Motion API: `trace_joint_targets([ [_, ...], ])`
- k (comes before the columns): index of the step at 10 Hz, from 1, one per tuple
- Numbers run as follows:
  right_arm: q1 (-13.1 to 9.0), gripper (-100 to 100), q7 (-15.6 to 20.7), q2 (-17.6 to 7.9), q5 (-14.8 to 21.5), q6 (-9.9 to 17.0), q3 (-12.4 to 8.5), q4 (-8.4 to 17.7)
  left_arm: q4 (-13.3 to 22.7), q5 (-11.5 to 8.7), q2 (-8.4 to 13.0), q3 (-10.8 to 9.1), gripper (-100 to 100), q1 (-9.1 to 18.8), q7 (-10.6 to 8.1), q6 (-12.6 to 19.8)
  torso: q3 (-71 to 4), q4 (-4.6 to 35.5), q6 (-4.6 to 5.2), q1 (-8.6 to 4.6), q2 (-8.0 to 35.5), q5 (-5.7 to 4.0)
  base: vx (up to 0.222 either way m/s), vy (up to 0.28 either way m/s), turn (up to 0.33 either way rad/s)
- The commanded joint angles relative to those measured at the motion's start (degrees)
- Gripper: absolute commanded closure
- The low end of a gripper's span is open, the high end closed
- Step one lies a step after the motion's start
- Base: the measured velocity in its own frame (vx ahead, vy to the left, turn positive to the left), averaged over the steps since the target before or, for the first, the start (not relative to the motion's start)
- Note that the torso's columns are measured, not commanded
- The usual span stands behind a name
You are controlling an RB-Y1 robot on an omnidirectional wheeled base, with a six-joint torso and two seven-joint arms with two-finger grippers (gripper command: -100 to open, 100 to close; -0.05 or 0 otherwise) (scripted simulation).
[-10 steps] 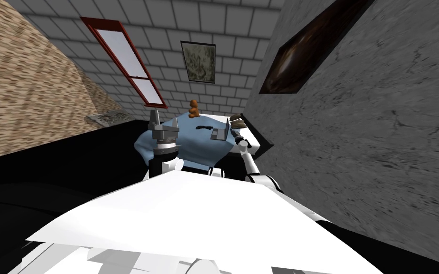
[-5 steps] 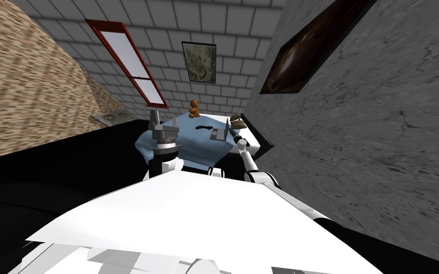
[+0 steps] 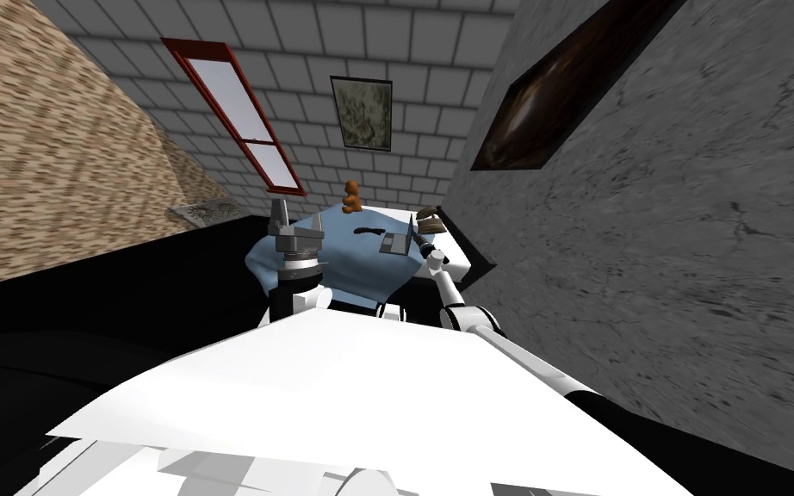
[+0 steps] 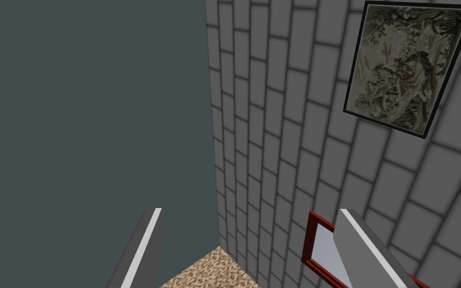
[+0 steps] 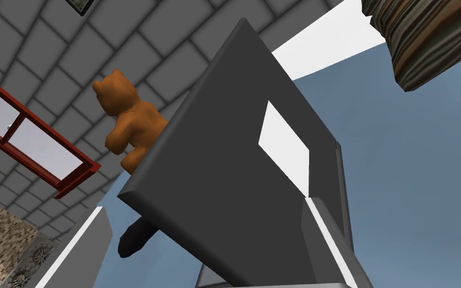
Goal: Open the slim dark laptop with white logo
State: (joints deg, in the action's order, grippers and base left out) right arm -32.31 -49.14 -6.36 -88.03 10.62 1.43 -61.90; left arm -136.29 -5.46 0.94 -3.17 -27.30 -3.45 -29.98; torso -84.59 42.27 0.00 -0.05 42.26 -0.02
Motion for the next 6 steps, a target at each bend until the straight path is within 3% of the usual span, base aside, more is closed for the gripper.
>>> trace_joint_targets([
  [1,-1.7,-100,-1.0,0.6,-2.0,1.0,0.0,2.1,0.0,0.0,0.0,0.00,0,0.0,0.00,0.0,0.0,0.0,0.00,0.01,0.0,0.00,0.008,-0.034,0.008],
  [4,-3.5,-100,-2.2,1.8,-4.4,2.1,-0.1,4.5,0.0,0.0,0.0,0.00,0,0.0,0.00,0.0,0.0,0.0,-0.01,0.12,0.1,0.04,0.005,-0.016,0.016],
  [6,-3.5,-100,-2.2,1.8,-4.4,2.1,-0.1,4.5,0.0,0.0,0.0,0.00,0,0.0,0.00,0.0,0.0,0.0,0.01,0.03,0.0,0.01,0.004,-0.018,0.007],
])
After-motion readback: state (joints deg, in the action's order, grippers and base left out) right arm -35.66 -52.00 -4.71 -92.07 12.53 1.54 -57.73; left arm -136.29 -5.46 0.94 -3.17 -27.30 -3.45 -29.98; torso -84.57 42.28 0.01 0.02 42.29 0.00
